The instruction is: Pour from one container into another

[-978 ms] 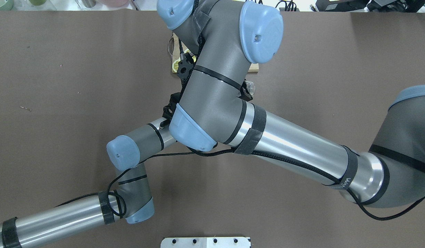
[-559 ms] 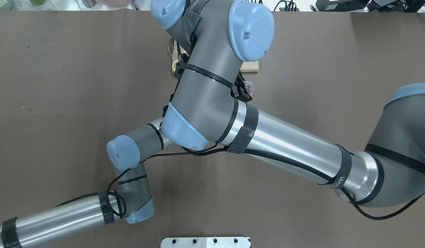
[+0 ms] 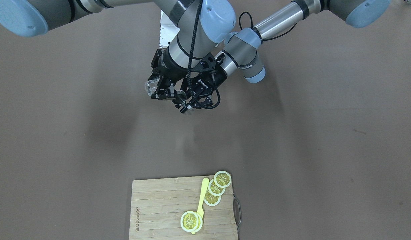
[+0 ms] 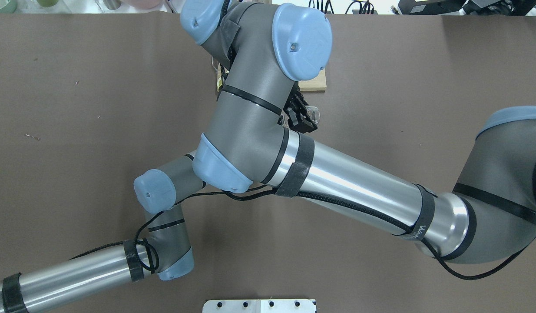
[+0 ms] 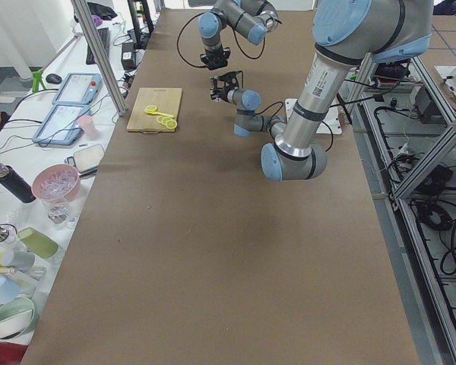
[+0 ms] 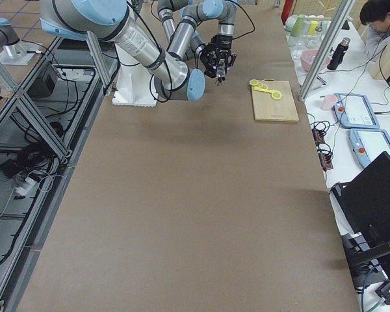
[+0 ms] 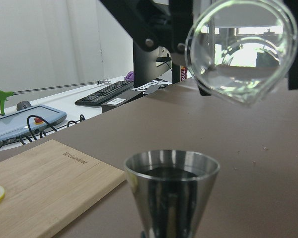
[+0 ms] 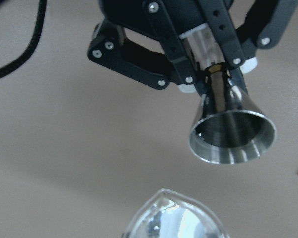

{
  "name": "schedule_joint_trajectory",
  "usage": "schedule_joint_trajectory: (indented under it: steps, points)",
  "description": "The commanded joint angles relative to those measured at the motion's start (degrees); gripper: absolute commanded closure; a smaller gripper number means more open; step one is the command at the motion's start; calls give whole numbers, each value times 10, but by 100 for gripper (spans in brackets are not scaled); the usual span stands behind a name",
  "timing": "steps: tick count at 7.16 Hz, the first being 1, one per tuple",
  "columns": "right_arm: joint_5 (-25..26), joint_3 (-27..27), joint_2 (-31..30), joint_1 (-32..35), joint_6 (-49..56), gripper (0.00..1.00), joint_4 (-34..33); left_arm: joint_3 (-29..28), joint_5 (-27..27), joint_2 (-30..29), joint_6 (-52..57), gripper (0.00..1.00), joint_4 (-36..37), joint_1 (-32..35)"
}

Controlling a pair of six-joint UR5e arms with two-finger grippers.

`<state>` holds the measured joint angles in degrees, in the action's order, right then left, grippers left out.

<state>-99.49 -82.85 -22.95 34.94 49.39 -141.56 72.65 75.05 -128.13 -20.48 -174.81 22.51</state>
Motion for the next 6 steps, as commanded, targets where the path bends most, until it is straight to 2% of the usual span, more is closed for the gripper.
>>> schedule_joint_trajectory:
  steps: [1, 6]
  points:
    - [2, 22, 11, 0, 3, 100, -3, -1, -1, 0, 0, 100, 0, 1]
    - [7, 38, 16, 3, 18, 100, -2, -1, 0, 1, -1, 100, 0, 1]
